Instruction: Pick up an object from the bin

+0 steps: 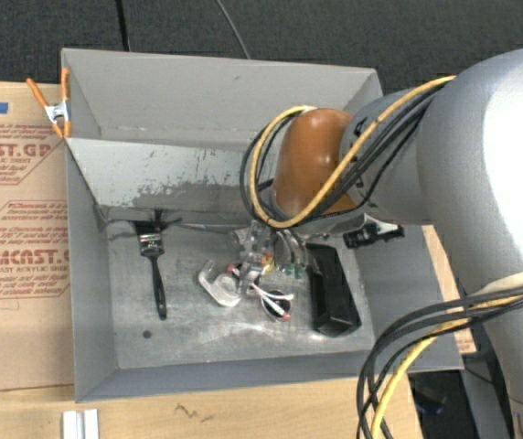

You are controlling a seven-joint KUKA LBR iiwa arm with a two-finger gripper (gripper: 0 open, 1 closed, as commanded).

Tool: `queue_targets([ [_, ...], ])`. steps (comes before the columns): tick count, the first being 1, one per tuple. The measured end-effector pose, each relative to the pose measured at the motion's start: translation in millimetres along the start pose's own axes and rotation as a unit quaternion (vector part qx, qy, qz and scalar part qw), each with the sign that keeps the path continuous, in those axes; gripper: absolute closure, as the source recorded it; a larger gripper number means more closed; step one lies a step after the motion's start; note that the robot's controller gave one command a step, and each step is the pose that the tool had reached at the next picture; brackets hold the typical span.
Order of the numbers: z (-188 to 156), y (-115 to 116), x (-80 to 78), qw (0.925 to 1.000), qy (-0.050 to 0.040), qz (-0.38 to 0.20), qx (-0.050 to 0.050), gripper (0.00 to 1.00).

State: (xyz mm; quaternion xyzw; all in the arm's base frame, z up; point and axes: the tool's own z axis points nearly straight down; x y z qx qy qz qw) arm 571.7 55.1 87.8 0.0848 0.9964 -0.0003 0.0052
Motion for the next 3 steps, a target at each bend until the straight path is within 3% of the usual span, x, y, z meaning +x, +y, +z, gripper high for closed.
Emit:
queue_targets([
  [2, -3.5, -0.3, 1.0, 1.0000, 0.0012, 0.000, 0.000, 1.00],
  [3, -20.8, -0.3, 2.2, 1.0000, 0.0048, 0.000, 0.000, 1.00],
])
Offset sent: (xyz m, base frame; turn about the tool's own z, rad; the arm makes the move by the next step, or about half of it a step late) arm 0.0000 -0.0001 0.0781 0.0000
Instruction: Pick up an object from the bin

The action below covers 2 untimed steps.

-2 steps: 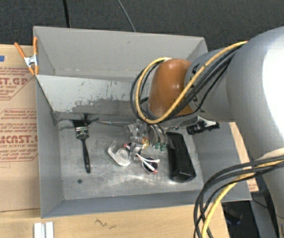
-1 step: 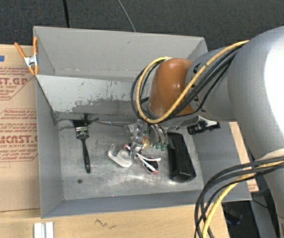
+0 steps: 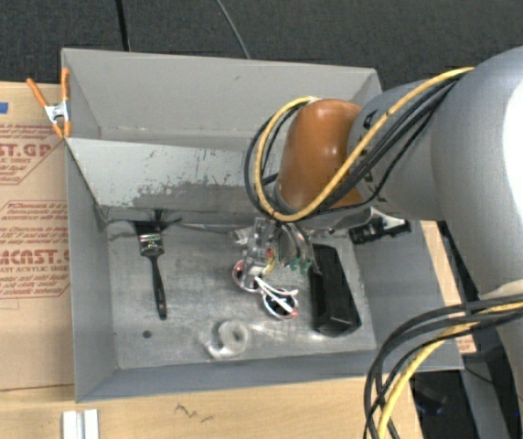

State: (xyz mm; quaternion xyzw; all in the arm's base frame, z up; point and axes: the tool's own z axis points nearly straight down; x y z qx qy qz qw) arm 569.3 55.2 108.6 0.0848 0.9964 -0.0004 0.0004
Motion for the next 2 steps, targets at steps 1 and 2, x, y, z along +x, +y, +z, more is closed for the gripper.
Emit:
queue_targets([
  [1, -11.9, 1.0, -1.9, 1.0000, -0.0028, 0.000, -0.001, 1.00],
  [2, -15.2, 1.1, -1.7, 1.0000, -0.0026, 0.000, -0.001, 1.00],
])
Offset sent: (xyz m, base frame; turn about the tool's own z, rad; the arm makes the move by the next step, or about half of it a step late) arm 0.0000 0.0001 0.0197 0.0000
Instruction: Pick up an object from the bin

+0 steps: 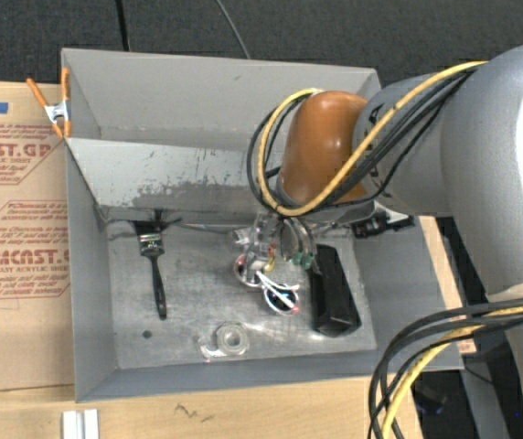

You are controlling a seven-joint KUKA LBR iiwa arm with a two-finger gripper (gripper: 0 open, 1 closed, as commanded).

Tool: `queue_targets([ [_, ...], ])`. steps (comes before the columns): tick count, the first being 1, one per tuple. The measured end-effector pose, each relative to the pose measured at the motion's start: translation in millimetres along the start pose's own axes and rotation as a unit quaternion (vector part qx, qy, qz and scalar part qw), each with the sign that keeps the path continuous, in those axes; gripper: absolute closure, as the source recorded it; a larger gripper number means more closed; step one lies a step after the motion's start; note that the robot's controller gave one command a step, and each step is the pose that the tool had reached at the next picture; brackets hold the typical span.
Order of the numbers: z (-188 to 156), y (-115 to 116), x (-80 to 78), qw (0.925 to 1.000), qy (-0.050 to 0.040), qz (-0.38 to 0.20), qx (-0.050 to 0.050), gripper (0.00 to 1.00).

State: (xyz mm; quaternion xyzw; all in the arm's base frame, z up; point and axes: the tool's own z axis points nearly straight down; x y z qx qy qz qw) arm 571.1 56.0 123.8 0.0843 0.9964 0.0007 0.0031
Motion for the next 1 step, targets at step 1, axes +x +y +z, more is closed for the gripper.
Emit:
queue_targets([
  [1, -7.0, -0.3, 2.2, 1.0000, 0.0053, 0.000, 0.001, 1.00],
])
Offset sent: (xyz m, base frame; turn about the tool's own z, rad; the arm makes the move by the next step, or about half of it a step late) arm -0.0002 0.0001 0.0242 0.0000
